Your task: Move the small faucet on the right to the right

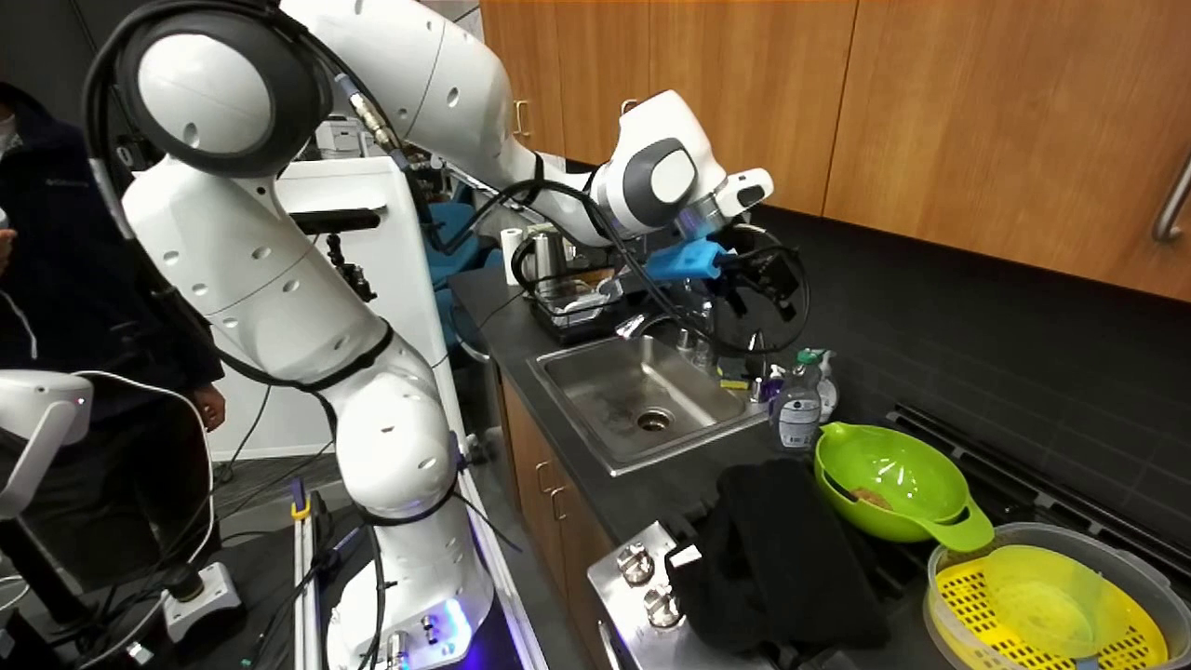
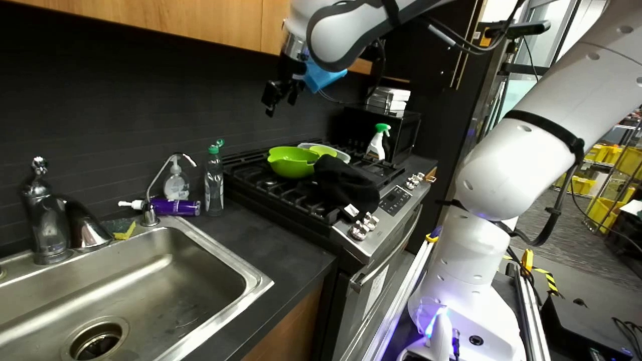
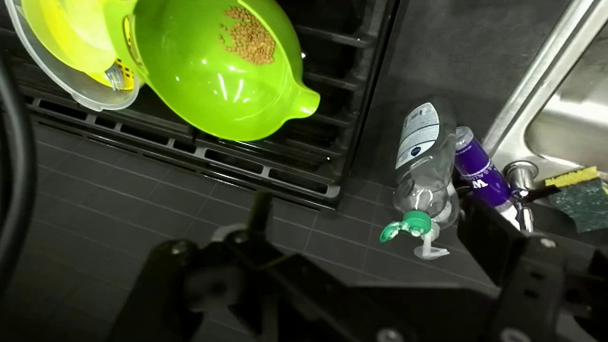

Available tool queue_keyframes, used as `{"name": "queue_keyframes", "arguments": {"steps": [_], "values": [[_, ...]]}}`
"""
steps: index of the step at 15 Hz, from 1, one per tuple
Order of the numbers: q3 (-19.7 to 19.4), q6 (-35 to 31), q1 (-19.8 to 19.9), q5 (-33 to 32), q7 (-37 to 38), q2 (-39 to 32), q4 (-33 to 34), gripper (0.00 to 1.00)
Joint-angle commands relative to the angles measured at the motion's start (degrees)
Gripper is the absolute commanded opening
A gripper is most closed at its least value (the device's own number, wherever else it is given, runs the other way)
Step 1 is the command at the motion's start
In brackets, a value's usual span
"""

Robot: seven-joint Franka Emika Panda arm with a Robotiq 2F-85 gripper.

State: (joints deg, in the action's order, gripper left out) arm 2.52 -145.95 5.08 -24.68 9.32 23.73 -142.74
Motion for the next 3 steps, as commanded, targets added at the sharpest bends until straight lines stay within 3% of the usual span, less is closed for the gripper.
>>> {"name": "queue_keyframes", "arguments": {"steps": [1, 3], "values": [[0.8, 0.0, 0.8, 0.7, -0.5, 0.1, -0.1, 1.00], [0.7, 0.0, 0.8, 0.7, -0.5, 0.0, -0.4, 1.00]]}}
